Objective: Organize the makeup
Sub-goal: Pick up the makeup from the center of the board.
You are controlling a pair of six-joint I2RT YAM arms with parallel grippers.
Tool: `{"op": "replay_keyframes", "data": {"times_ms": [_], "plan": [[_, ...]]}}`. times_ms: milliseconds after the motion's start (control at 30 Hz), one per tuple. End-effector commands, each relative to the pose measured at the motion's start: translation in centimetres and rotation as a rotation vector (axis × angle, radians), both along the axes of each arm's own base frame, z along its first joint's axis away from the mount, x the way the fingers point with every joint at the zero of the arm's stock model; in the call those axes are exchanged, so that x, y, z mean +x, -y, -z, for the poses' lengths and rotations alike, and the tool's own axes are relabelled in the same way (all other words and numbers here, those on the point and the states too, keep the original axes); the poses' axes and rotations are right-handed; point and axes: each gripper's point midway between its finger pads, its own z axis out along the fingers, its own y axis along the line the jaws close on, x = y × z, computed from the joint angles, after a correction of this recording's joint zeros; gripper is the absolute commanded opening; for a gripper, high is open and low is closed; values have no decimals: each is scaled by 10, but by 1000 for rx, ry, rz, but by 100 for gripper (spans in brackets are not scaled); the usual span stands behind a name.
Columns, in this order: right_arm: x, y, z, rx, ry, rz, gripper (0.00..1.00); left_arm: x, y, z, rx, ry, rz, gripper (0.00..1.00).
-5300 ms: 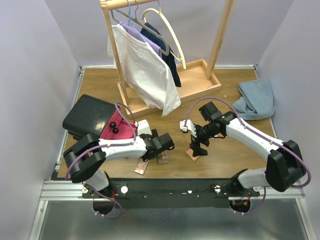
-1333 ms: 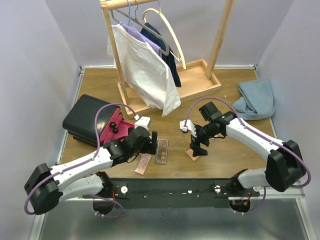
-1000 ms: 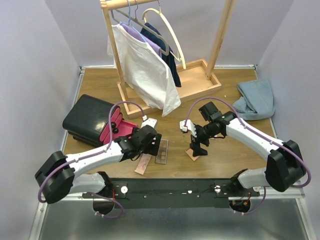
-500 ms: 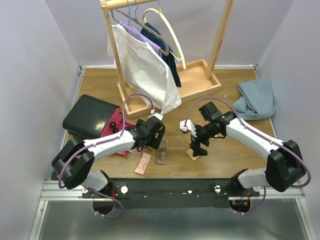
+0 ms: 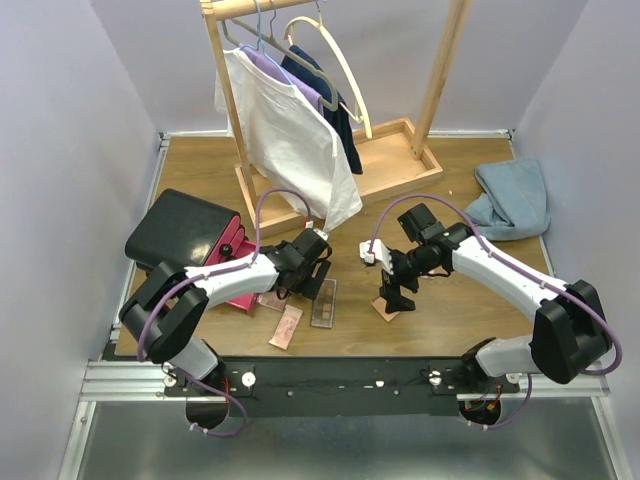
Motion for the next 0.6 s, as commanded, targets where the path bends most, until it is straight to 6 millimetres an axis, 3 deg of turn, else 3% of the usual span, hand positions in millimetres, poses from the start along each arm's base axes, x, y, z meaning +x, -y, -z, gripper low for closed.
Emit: {"op": "replay_keyframes", "data": {"times_ms": [0,233,367,567], "plan": [[5,0,-3,2,27,0,100,2,9,-2,-32,-18,16,88],[5,0,-3,2,27,0,100,5,9,-12,-54,6,-5,59],[5,0,-3,2,27,0,100,8,12,-35,-112,62,-18,47],[6,0,-2,2,26,-1,100,10,4,-77,-195,172,-55,45]]}}
